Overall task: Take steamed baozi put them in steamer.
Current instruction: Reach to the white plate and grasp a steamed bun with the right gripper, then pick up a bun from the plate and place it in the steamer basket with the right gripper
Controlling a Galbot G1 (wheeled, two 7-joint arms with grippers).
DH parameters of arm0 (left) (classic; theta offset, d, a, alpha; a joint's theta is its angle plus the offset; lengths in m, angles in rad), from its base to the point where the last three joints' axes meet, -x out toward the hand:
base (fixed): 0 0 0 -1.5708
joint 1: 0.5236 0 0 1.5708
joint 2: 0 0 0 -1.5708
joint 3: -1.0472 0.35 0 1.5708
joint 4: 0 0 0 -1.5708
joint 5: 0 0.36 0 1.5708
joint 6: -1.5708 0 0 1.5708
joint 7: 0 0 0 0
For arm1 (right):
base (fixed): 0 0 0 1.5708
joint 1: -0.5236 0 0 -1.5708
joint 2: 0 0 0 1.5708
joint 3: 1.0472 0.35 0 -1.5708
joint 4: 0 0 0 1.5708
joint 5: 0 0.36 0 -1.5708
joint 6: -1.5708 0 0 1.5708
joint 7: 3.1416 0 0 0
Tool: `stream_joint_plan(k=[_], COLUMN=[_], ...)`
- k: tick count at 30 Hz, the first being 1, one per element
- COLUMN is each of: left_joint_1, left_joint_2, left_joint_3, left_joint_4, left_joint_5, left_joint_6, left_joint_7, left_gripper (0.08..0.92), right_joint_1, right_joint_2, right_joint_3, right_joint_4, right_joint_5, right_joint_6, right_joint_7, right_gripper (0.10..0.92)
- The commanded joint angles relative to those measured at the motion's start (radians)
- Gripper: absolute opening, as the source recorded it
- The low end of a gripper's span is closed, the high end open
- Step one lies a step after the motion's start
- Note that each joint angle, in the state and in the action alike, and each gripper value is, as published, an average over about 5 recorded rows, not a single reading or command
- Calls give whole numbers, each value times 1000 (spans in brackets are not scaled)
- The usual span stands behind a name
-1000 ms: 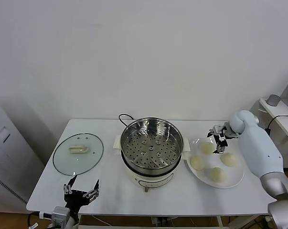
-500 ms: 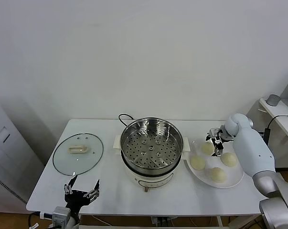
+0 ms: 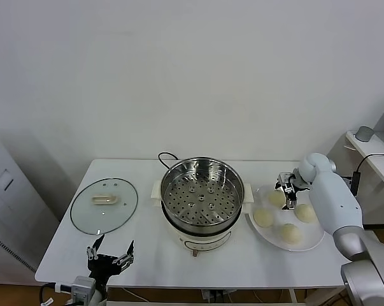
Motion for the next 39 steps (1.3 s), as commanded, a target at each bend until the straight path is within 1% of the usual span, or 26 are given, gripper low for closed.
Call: stream_joint_plan(k=[1, 3, 8, 14, 17, 20, 25, 29, 33, 36, 39], left_joint_1=[0, 0, 0, -6, -10, -12, -19, -28, -34, -34, -30], left_joint_2=[-1, -1, -2, -4, -4, -2, 2, -1, -8, -7, -5], left_joint_3=[2, 4, 6, 8, 10, 11, 16, 24, 31, 31, 30], left_joint_4=[1, 1, 2, 6, 3, 0, -3, -4, -9, -14, -19], left_joint_5=[1, 2, 4, 5, 6, 6, 4, 11, 21, 28, 27], left_joint_6=[0, 0, 0, -1, 1, 1, 0, -1, -4, -10, -16], left_joint_7=[0, 0, 0, -1, 0, 0, -3, -19, -32, -38, -43], left_gripper=[823, 823, 823, 823, 823, 823, 823, 823, 823, 823, 823], right_joint_1=[2, 3, 4, 13, 25, 50, 168, 317, 493, 607, 681], right_joint_2=[5, 6, 8, 0, -22, -62, -136, -147, -91, -23, 40], right_joint_3=[3, 4, 4, 0, -18, -71, -242, -407, -573, -697, -791], right_joint_4=[-17, -18, -23, -14, 15, 74, 177, 202, 156, 100, 80], right_joint_5=[-7, -5, -2, 20, 73, 174, 400, 580, 730, 845, 925], right_joint_6=[-2, -2, -2, -2, -8, -26, -84, -97, -51, 12, 28], right_joint_7=[14, 15, 12, -7, -35, -77, -164, -223, -275, -317, -343], right_gripper=[814, 782, 652, 532, 486, 457, 452, 457, 463, 499, 530])
